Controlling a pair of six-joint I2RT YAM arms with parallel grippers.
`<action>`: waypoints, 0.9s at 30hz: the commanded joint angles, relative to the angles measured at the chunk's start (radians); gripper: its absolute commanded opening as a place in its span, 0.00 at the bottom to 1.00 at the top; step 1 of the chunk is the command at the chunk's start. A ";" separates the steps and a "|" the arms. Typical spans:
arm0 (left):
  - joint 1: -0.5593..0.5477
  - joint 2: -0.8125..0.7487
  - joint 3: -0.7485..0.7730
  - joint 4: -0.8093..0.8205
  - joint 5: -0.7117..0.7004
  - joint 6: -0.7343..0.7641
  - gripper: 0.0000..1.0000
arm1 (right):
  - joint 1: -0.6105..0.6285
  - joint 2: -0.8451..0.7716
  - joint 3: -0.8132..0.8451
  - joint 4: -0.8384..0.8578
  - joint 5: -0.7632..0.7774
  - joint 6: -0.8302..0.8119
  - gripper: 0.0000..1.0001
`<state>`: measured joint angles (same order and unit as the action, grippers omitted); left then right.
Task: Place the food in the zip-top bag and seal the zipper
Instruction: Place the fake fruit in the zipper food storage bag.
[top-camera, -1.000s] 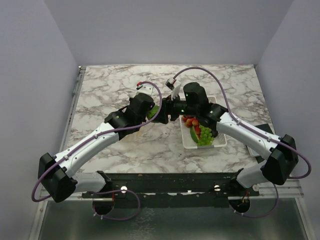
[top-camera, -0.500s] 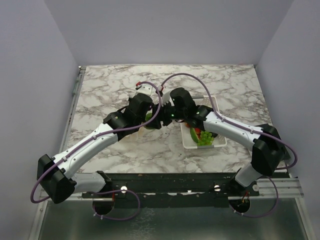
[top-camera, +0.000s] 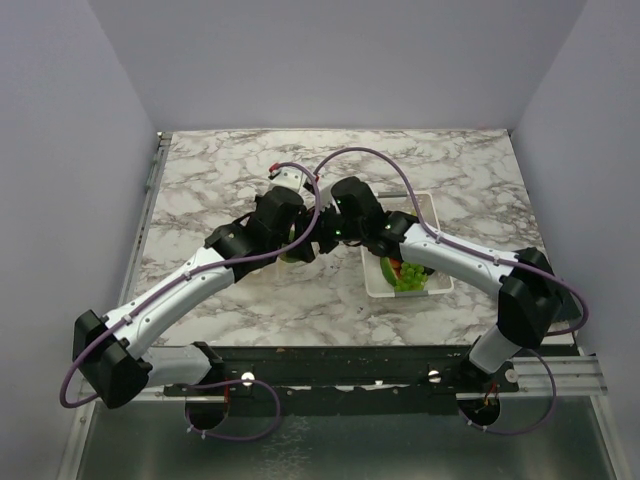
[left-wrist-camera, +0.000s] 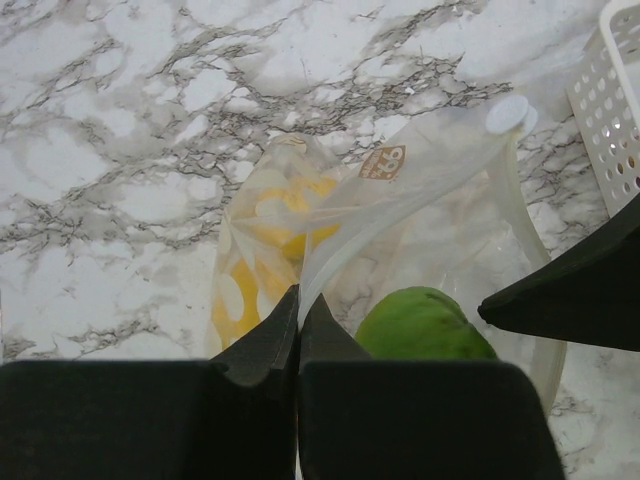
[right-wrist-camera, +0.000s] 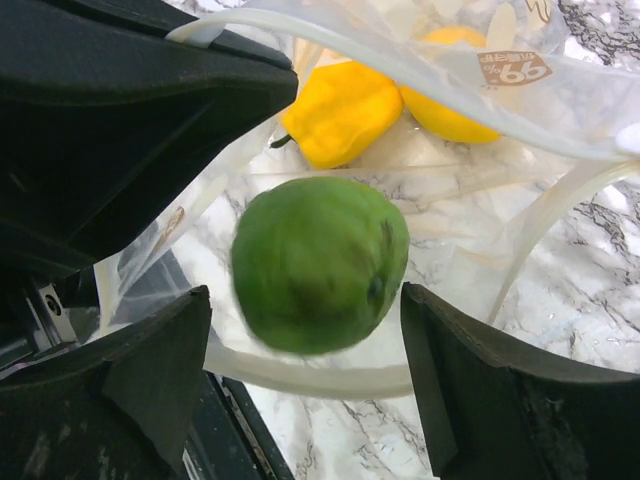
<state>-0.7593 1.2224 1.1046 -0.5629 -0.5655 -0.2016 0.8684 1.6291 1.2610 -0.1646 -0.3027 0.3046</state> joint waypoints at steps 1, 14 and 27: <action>-0.007 -0.019 -0.008 0.021 0.020 0.004 0.00 | 0.012 -0.011 0.013 0.018 0.029 -0.009 0.84; -0.006 -0.014 -0.009 0.021 0.016 0.003 0.00 | 0.012 -0.112 -0.045 0.026 0.106 -0.006 0.92; -0.007 -0.017 -0.012 0.021 0.017 0.002 0.00 | 0.012 -0.263 -0.092 -0.098 0.424 -0.021 0.91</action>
<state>-0.7616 1.2144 1.1042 -0.5621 -0.5644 -0.2005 0.8722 1.4109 1.1912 -0.1825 -0.0402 0.3012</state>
